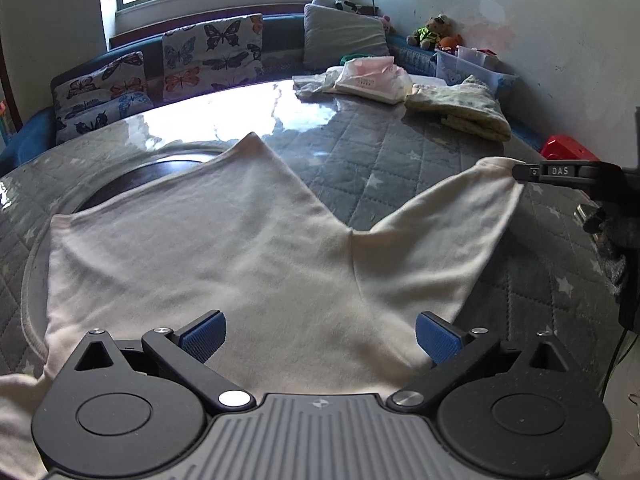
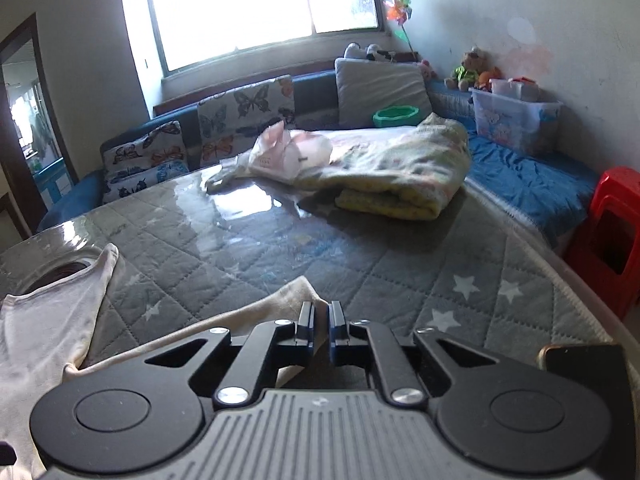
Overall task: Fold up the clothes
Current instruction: 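Lift the sleeve with the right gripper and fold it across the sweatshirt body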
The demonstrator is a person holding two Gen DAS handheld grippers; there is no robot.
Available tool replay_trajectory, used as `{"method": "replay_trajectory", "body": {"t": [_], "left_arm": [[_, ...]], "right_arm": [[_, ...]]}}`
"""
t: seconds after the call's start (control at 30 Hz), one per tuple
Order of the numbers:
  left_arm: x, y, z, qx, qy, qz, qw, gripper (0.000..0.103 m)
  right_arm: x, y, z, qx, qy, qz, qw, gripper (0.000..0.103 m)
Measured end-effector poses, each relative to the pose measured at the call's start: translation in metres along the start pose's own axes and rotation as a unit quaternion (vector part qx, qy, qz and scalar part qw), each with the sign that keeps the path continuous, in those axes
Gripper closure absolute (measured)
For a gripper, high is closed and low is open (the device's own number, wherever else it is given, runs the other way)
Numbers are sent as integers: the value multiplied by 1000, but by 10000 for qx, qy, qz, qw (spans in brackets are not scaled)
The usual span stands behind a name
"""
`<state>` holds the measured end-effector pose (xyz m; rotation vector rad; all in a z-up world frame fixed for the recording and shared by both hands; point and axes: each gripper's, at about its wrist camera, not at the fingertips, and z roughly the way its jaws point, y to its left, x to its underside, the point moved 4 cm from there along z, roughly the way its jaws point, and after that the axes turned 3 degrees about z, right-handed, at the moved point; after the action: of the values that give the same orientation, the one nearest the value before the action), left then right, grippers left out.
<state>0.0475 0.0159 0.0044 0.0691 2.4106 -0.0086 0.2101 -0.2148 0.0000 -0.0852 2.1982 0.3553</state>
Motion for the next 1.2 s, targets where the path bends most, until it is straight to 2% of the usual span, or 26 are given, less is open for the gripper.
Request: {"method": "replay_trajectory", "body": {"t": [0.1, 0.33, 0.47, 0.73, 0.9, 1.13, 1.2], "left_arm": [[-10, -1, 6, 65, -63, -30, 10000, 10], [-28, -1, 28, 176, -161, -173, 9996, 44], [-35, 1, 41, 112, -156, -293, 9994, 54], [-38, -1, 66, -1, 28, -319, 9995, 54], [-39, -2, 69, -73, -21, -340, 9994, 53], [-37, 10, 49, 62, -179, -554, 9983, 41], [-33, 18, 39, 87, -230, -646, 9976, 41]], "right_arm": [[-3, 0, -5, -41, -77, 6, 10000, 98], [-12, 0, -20, -155, -259, -7, 9995, 98], [-14, 2, -25, -240, -345, 4, 9991, 98], [-17, 5, -33, -342, -433, -3, 9985, 98], [-18, 9, -39, -427, -482, -30, 9979, 98], [-27, 23, -56, -619, -635, -97, 9960, 99], [-31, 30, -62, -699, -693, -136, 9951, 99]]}}
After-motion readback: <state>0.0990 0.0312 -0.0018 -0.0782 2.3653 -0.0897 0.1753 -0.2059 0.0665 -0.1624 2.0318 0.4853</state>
